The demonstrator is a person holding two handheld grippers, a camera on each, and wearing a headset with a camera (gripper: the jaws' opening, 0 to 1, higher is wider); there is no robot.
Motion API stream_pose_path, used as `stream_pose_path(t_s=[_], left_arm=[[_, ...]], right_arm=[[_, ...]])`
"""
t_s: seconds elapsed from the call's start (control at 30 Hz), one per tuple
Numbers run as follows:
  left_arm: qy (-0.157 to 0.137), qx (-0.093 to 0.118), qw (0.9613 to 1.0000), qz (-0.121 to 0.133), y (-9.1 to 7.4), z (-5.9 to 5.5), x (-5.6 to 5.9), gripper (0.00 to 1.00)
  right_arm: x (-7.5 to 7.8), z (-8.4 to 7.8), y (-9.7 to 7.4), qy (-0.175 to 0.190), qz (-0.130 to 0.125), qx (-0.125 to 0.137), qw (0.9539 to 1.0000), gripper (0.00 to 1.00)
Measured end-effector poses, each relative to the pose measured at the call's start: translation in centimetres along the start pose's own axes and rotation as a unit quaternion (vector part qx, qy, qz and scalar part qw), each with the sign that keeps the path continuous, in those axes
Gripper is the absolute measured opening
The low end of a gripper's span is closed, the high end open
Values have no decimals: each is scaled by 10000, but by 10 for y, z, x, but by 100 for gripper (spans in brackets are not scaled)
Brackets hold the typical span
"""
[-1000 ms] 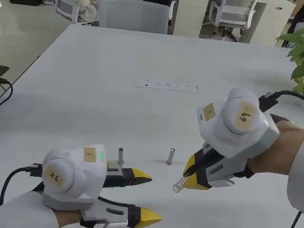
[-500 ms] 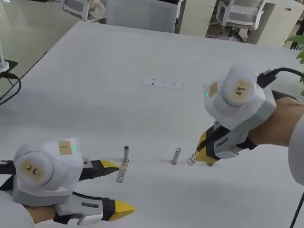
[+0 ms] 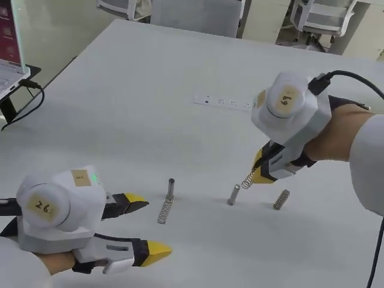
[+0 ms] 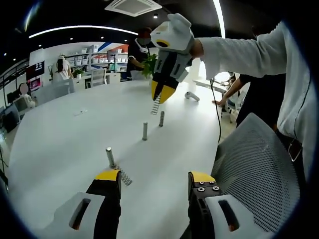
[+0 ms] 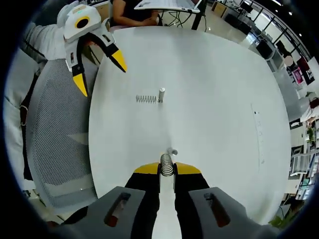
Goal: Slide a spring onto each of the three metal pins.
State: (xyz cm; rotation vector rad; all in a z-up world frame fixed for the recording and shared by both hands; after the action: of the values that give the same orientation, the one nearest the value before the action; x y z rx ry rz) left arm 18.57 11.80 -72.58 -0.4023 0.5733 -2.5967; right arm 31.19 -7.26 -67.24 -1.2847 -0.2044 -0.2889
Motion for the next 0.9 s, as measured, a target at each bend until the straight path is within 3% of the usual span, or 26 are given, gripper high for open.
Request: stream_pose_path(t_s=[0.33,0.53,0.9], left_arm=[[-117,83,9999,56,1,-5,0,48],[-147,117,9998,63,2,-5,0,48],[-184,109,9998,9,6,-6,-1,47]], right_arm=[[9,7,19,-184,49,-223,9996,7],[14,4,30,-235,118,-361,9990,7],[11,1,35,-311,202,-486,9981,7]])
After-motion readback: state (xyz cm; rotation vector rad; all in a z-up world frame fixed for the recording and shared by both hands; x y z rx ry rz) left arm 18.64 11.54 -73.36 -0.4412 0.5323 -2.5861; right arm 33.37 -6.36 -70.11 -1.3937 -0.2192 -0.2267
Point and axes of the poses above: the centre of the closed fingertips' face, and the gripper's own axes: y roughly forward along the fingers, x roughly to its right, z roughly out of its top, the point moved 7 cm from there along -y, roughly backward along the fingers, and after that the axes turned 11 degrees about -z, right-handed, at the moved point
